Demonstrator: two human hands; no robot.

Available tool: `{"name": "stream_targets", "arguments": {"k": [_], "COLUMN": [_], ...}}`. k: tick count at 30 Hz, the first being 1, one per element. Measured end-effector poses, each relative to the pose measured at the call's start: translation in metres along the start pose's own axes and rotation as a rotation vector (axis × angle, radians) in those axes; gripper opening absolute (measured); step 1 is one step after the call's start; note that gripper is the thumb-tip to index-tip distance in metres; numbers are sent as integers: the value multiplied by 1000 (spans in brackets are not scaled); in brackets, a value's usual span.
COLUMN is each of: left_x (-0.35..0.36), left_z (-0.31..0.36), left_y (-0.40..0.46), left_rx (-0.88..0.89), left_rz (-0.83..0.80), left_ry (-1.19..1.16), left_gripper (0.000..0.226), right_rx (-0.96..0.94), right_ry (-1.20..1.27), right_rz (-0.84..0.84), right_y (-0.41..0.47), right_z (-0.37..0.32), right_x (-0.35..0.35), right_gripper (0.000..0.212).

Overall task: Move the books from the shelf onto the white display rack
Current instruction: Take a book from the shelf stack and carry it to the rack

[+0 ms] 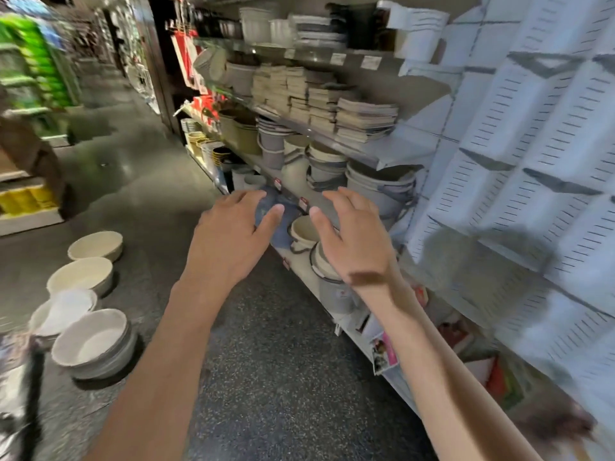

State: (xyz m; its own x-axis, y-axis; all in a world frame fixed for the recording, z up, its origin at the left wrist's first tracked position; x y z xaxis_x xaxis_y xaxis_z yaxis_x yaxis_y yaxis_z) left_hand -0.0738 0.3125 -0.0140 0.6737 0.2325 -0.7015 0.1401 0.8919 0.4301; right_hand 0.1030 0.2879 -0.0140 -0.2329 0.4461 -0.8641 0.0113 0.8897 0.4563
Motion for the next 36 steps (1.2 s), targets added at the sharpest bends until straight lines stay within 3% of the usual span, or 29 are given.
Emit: {"name": "stream_targets", "arguments": {"k": [10, 18, 21, 29, 36], "left_x": [28, 31, 36, 32, 46], "left_z": [-54, -137, -183, -306, -387], "left_y": [198, 321, 369, 534, 678], "left_rx": [-112, -194, -203, -177, -122], "left_rz": [65, 135, 144, 111, 55], "left_ry": [76, 113, 111, 65, 31], "left_gripper": [49, 53, 53, 54, 46], "right_rx": [-93, -218, -244, -205, -103], "right_ry": [178, 243, 215, 195, 203], "right_rz": [17, 36, -7, -57, 7], "right_y": [224, 368, 424, 585, 716], "right_z": [19, -18, -34, -82, -90], "right_x": [90, 170, 211, 301, 376], "right_gripper": [49, 56, 43, 44, 37]}}
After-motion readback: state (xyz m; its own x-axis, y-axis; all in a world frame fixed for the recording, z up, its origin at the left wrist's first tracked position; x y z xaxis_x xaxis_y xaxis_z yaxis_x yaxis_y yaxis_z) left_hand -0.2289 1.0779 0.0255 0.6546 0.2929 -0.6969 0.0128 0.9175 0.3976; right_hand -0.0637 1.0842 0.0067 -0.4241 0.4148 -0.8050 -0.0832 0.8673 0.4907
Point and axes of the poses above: each hand's wrist, its own y-axis towards the middle knuckle, its own x-axis out of the palm, z = x × y, the point moved 4 cm from there along y, towards the middle knuckle, and after that the axes turned 15 degrees about -y, right-handed, at the moved point
